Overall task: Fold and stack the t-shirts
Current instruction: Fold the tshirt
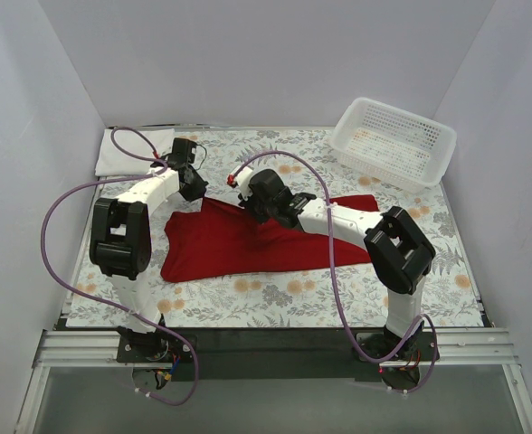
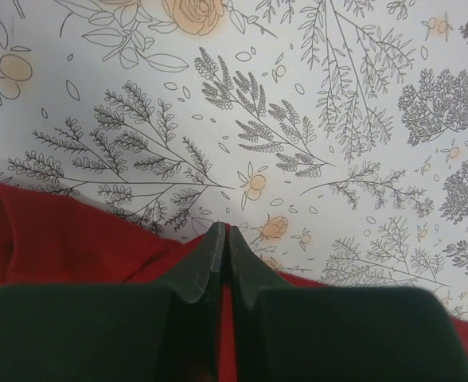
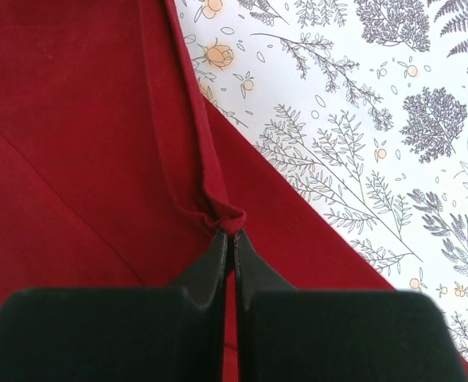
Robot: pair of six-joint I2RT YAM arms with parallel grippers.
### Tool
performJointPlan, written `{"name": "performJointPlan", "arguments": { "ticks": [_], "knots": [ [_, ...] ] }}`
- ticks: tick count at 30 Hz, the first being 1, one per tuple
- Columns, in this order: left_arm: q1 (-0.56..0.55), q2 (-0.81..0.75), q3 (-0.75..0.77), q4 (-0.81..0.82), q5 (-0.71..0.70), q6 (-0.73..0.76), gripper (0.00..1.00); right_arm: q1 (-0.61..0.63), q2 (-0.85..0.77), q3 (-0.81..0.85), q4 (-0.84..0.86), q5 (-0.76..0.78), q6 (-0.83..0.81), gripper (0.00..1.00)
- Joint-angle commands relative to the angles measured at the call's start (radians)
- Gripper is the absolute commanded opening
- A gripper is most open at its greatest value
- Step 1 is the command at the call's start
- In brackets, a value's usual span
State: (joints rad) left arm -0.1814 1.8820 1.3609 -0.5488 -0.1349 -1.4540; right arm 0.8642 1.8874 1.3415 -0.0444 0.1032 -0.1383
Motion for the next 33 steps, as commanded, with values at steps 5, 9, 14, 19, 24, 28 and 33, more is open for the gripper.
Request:
{"name": "performJointPlan", "arguments": {
  "ticks": [5, 9, 14, 19, 24, 28, 33],
  "knots": [
    [-0.004, -0.089, -0.005, -0.017, -0.077, 0.007, 0.00, -0.004, -0.059, -0.024, 0.026, -0.017, -0.015, 0.01],
    [-0.004, -0.127, -0.045, -0.017, -0.075, 0.007, 0.00, -0.004, -0.074, -0.036, 0.025, -0.062, -0.014, 0.01],
    [-0.004, -0.178, -0.101, -0.019, -0.065, 0.007, 0.00, -0.002, -0.091, -0.056, 0.021, -0.129, -0.012, 0.01],
    [-0.007, -0.230, -0.172, -0.016, -0.049, 0.001, 0.00, -0.001, -0.099, -0.071, 0.006, -0.180, -0.011, 0.01],
    [-0.012, -0.264, -0.230, -0.011, -0.042, 0.000, 0.00, 0.004, -0.080, -0.084, -0.006, -0.197, -0.012, 0.01],
    [-0.013, -0.294, -0.273, -0.005, -0.049, -0.005, 0.00, 0.012, -0.060, -0.091, -0.006, -0.198, -0.012, 0.01],
    [-0.013, -0.320, -0.305, -0.003, -0.049, -0.005, 0.00, 0.019, -0.050, -0.097, -0.012, -0.201, -0.012, 0.01]
  ]
}}
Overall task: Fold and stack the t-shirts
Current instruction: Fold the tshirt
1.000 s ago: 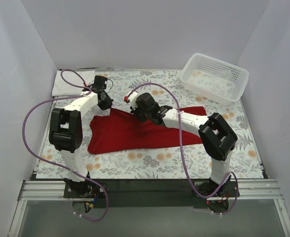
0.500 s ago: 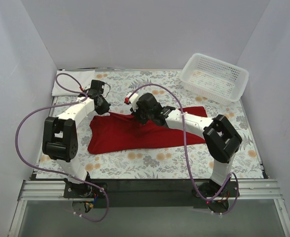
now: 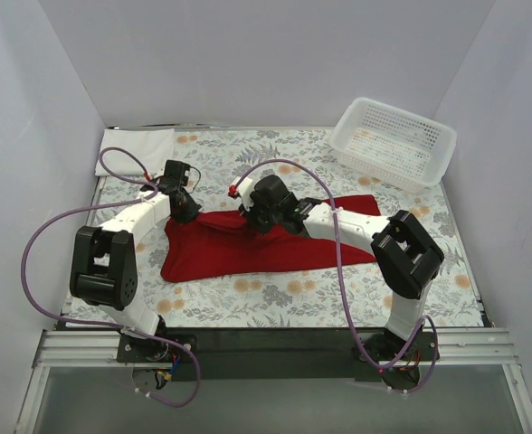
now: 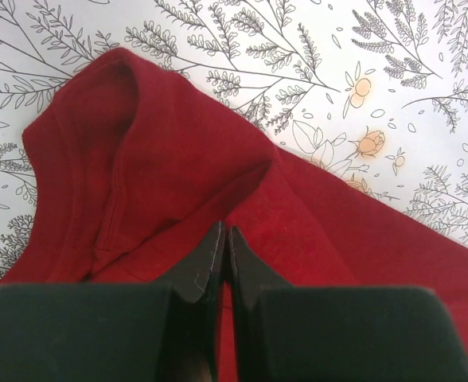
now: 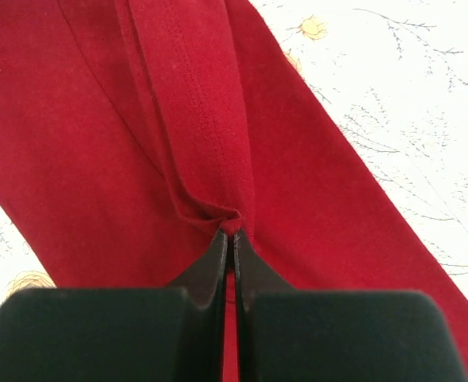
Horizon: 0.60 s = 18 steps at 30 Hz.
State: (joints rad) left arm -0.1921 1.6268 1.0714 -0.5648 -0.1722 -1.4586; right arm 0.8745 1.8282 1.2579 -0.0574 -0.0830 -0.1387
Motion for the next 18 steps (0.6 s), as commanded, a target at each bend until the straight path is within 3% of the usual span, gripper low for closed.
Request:
{"name": "performJointPlan", "arguments": {
  "ticks": [1, 13, 18],
  "knots": [
    [-0.003, -0.068, -0.022, 0.013, -0.009, 0.000, 0.00, 0.014, 0.008, -0.015, -0.001, -0.017, -0.013, 0.01],
    [-0.006, -0.090, -0.097, 0.025, -0.004, 0.001, 0.00, 0.034, 0.040, -0.041, -0.010, -0.064, -0.001, 0.02],
    [-0.013, -0.087, -0.129, 0.034, -0.007, 0.000, 0.00, 0.035, 0.051, -0.052, -0.019, -0.086, 0.010, 0.11]
  ]
}}
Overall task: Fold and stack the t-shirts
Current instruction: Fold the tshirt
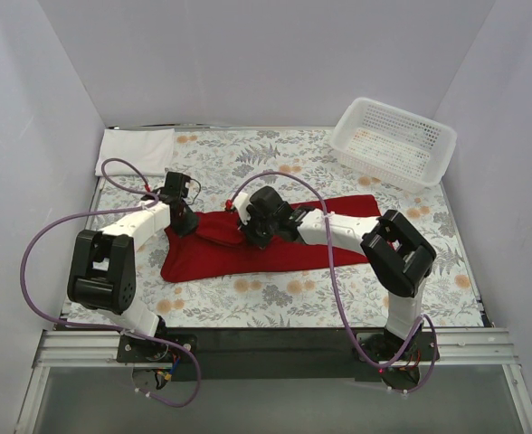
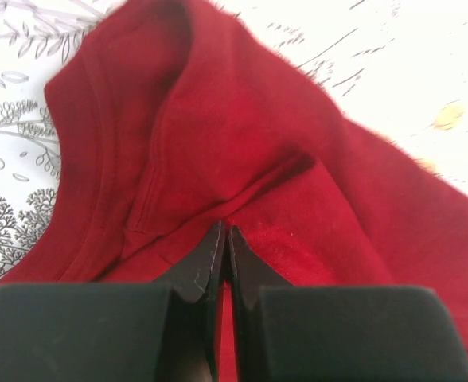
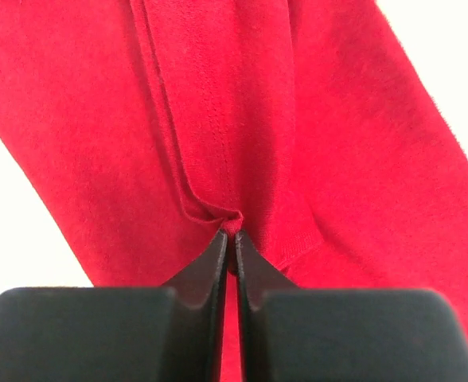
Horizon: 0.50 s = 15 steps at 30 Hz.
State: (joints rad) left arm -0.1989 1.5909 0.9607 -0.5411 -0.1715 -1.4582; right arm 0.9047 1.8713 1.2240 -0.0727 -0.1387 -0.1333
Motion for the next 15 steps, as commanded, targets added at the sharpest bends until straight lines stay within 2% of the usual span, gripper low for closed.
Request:
{"name": "performJointPlan", "arguments": {
  "ticks": [1, 3, 6, 7, 9, 12, 15],
  "knots": [
    [-0.010, -0.052, -0.026, 0.012, -0.008, -0.001, 0.00, 0.005, 0.009, -0.021, -0.009, -0.032, 0.006, 0.13],
    [-0.011, -0.062, -0.030, 0.012, -0.008, 0.002, 0.05, 0.003, 0.003, -0.024, -0.016, -0.026, 0.008, 0.18],
    [-0.013, -0.095, -0.028, 0.012, -0.020, 0.015, 0.18, 0.003, -0.027, -0.024, -0.032, -0.007, 0.008, 0.26],
    [-0.013, -0.104, -0.025, 0.009, -0.031, 0.018, 0.25, -0.001, -0.040, -0.024, -0.035, -0.003, 0.009, 0.29],
    [-0.014, -0.129, -0.008, 0.000, -0.042, 0.028, 0.29, -0.007, -0.078, -0.026, -0.045, -0.001, 0.012, 0.34],
    [-0.017, -0.175, 0.012, -0.019, -0.068, 0.045, 0.41, -0.046, -0.135, -0.047, -0.049, -0.027, 0.027, 0.38],
    [-0.030, -0.221, 0.013, -0.037, -0.079, 0.062, 0.42, -0.096, -0.176, -0.090, -0.049, -0.074, 0.043, 0.37]
  ]
}}
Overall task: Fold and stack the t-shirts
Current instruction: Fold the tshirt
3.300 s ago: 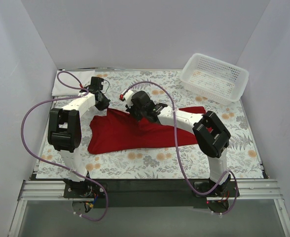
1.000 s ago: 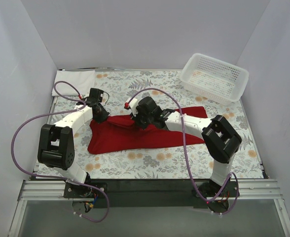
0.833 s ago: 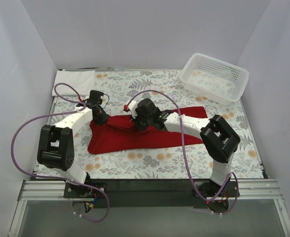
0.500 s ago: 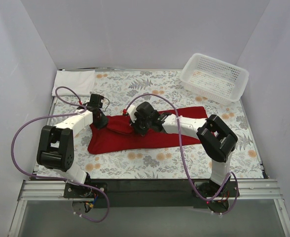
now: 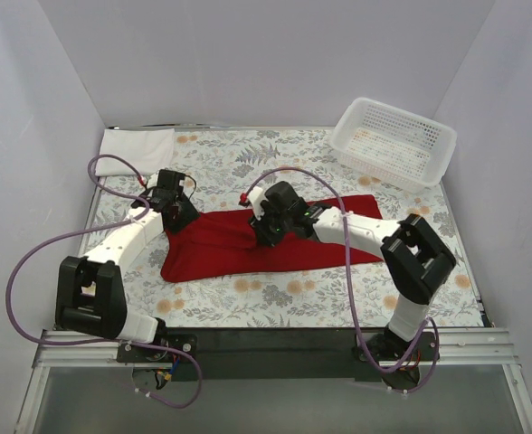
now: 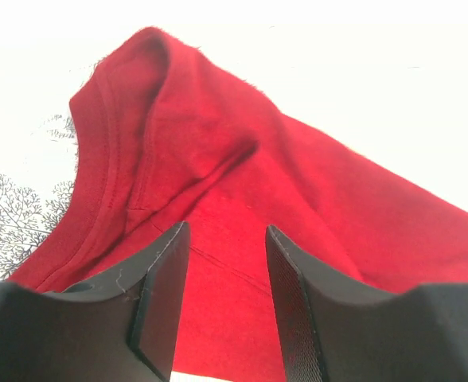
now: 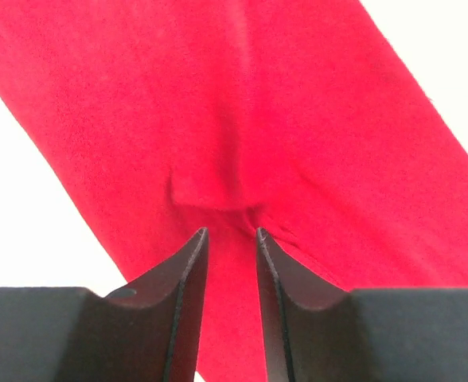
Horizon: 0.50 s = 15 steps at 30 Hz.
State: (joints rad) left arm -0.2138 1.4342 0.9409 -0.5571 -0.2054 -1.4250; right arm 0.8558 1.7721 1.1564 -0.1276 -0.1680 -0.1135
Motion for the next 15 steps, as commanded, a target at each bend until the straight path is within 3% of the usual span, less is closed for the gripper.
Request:
{"name": "performJointPlan", "arguments": {
  "ticks": [1, 8, 15],
  "knots": [
    [-0.028, -0.086, 0.029, -0.023, -0.040, 0.029, 0.41, -0.073, -0.083, -0.040, 0.008, -0.082, 0.026, 0.36],
    [-0.067, -0.172, -0.123, -0.010, -0.006, -0.023, 0.27, -0.101, -0.053, -0.067, 0.039, -0.231, 0.075, 0.17],
    [-0.068, -0.207, -0.283, 0.002, -0.032, -0.115, 0.23, -0.112, 0.052, -0.037, 0.092, -0.326, 0.132, 0.13]
  ]
}}
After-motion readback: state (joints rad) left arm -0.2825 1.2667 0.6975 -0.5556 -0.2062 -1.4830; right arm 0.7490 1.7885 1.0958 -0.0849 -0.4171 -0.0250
